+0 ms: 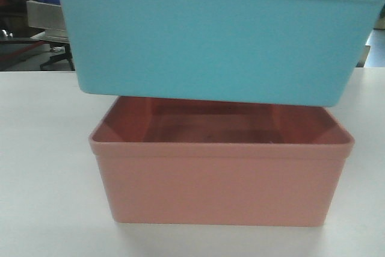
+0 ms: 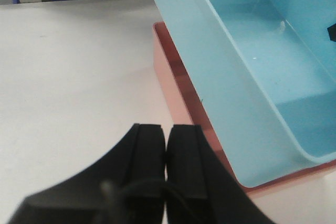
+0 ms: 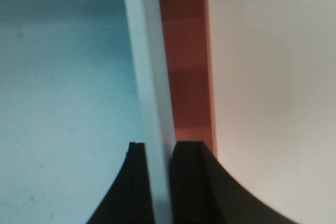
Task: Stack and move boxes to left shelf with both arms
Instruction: 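Lower the light-blue bin into the pink bin and release it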
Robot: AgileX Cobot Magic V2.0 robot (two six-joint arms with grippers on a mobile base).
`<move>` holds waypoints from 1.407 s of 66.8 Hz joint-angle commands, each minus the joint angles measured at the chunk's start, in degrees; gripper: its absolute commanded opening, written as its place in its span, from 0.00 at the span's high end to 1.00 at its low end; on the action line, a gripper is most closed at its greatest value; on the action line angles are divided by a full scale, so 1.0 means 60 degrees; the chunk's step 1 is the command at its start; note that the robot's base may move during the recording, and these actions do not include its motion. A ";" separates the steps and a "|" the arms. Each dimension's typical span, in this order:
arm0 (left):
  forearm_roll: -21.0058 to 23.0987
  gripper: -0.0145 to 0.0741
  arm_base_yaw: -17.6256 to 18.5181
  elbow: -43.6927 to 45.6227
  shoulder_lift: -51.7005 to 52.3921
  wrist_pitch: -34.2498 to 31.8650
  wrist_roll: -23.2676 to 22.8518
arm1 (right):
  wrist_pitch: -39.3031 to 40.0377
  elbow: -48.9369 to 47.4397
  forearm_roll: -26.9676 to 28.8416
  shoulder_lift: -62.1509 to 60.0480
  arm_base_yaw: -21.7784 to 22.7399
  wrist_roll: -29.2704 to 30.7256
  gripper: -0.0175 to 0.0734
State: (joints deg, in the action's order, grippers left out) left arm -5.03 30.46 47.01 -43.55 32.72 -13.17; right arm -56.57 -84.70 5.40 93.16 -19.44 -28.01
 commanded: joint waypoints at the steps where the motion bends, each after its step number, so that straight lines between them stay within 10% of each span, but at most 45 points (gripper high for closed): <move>1: 0.0042 0.84 0.0062 0.0288 0.0045 -0.0737 0.0020 | 0.0909 -0.0182 0.0270 -0.0358 -0.0001 -0.0177 0.75; 94: 0.0042 0.84 0.0062 0.0288 0.0045 -0.0719 0.0020 | 0.0597 -0.0084 -0.0341 0.0421 -0.0001 -0.0177 0.75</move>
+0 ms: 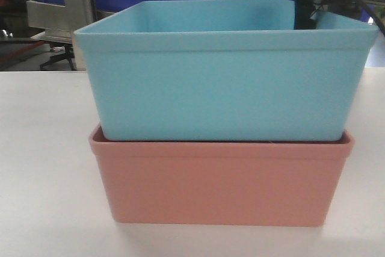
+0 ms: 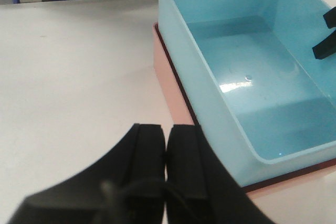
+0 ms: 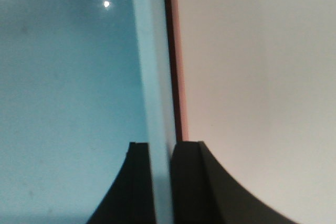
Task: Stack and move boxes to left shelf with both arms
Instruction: 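Lower the light-blue bin into the pink bin and release it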
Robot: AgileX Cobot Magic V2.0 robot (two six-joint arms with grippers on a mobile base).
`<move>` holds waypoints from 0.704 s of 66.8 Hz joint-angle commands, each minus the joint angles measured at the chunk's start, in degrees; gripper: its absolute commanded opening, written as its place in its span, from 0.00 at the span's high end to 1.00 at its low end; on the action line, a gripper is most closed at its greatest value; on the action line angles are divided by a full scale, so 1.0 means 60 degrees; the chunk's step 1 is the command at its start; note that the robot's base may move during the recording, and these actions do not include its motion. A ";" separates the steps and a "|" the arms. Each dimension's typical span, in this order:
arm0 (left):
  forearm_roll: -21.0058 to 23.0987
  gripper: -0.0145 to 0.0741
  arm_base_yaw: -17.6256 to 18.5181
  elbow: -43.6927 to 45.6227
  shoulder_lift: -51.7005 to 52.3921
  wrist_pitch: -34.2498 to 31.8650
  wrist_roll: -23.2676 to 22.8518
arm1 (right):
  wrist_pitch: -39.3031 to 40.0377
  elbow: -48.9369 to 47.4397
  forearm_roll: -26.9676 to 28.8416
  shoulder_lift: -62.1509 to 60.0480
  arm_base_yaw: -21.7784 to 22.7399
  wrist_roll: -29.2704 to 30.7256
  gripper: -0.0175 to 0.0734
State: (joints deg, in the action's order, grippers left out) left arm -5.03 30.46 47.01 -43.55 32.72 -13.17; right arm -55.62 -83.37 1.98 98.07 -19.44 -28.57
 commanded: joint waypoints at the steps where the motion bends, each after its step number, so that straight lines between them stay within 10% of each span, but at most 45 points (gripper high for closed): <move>1: 0.0042 0.84 0.0062 0.0288 0.0045 -0.0719 0.0020 | 0.0399 -0.0306 0.0229 -0.0369 -0.0001 -0.0082 0.75; 34: 0.0042 0.84 0.0062 0.0288 0.0045 -0.0738 0.0020 | 0.0079 -0.0306 0.0130 0.0400 -0.0001 -0.0082 0.73; 47: 0.0042 0.84 0.0062 0.0288 0.0045 -0.0738 0.0020 | 0.0079 -0.0306 0.0048 0.0401 -0.0001 -0.0064 0.44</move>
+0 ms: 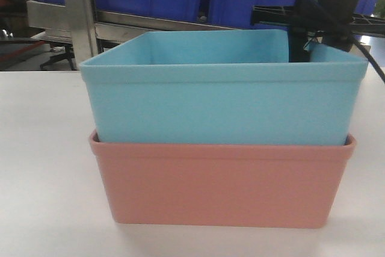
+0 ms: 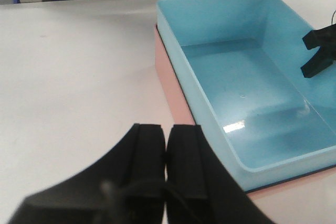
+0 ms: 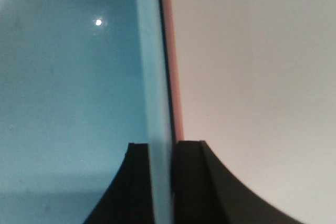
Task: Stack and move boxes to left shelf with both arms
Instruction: 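Lower the light-blue bin into the pink bin and release it, then lower both grippers onto opposite rims of the stacked bins and grasp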
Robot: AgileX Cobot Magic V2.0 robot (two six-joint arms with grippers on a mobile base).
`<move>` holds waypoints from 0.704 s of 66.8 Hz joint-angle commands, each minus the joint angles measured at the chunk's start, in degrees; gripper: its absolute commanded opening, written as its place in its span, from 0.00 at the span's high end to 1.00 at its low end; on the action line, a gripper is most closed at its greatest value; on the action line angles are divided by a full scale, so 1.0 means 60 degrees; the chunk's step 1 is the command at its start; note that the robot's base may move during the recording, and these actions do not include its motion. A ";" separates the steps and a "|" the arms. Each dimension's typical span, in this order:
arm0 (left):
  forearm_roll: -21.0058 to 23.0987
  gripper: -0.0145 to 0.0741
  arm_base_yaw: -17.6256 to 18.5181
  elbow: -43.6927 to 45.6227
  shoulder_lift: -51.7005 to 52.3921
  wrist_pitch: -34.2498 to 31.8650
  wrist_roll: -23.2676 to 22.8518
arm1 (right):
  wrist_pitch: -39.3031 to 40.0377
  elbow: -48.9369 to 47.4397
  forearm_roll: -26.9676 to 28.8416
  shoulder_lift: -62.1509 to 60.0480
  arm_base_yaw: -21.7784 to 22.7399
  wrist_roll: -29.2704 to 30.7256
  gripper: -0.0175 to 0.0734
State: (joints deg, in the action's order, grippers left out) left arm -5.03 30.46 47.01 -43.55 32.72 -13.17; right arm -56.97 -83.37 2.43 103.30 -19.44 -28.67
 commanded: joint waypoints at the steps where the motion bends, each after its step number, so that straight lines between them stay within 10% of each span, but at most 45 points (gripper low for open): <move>1: 0.0042 0.84 0.0062 0.0288 0.0045 -0.0738 0.0020 | 0.0305 -0.0316 -0.0026 -0.0469 -0.0001 -0.0047 0.41; 11: 0.0042 0.84 0.0062 0.0288 0.0045 -0.0738 0.0020 | 0.0273 -0.0349 -0.0075 -0.0566 -0.0001 0.0104 0.16; 28: -0.0056 0.80 0.0062 0.0322 0.0007 -0.0777 0.0054 | 0.0300 -0.0349 -0.0619 -0.1201 -0.0001 0.0425 0.15; 47: -0.0056 0.22 0.0062 0.0631 -0.1369 -0.0896 0.0073 | 0.0242 -0.0349 -0.0834 -0.1659 -0.0001 0.1065 0.18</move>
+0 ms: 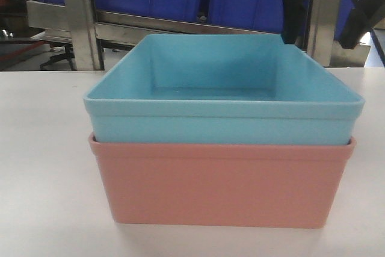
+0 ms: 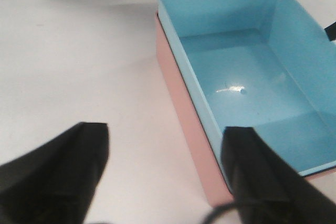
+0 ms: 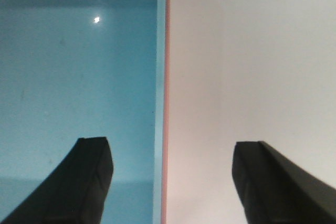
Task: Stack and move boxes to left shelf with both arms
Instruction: 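Lower both grippers onto opposite rims of the stacked bins and grasp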
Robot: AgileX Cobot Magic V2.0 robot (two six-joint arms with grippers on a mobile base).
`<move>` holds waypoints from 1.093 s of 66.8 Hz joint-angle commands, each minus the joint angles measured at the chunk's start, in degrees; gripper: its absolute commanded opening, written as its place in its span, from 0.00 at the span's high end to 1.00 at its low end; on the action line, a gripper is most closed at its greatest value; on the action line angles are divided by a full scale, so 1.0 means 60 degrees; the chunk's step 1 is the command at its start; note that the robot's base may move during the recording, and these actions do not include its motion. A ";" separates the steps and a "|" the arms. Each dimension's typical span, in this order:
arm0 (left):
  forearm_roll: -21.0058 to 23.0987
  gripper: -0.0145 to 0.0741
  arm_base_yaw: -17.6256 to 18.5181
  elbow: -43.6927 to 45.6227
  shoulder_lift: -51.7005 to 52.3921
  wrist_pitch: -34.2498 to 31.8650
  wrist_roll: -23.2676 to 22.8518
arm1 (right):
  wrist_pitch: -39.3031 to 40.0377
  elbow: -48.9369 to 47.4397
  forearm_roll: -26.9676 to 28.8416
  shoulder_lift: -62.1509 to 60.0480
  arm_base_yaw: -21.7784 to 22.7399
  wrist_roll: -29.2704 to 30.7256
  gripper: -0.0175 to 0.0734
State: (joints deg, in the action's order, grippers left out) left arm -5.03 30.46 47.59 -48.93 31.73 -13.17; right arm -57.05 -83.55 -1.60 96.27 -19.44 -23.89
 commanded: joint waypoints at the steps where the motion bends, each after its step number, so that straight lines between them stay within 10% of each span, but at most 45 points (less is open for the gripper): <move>1: -0.0056 0.20 0.0062 0.0602 -0.0580 -0.0697 0.0073 | 0.0254 -0.0319 -0.0163 -0.0487 -0.0001 0.0318 0.18; 43: 0.1189 0.20 0.0062 0.6144 -0.7236 0.2231 -0.0138 | 0.0737 -0.0300 -0.0126 -0.0368 -0.0001 0.0626 0.18; 73: 0.1189 0.20 0.0062 0.7118 -0.9416 0.2404 -0.0248 | 0.0647 -0.0300 0.0423 0.1175 -0.0001 0.0626 0.18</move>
State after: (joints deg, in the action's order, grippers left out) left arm 1.61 30.46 88.35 -106.96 48.13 -13.83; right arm -55.12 -83.55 0.83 104.50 -19.44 -20.58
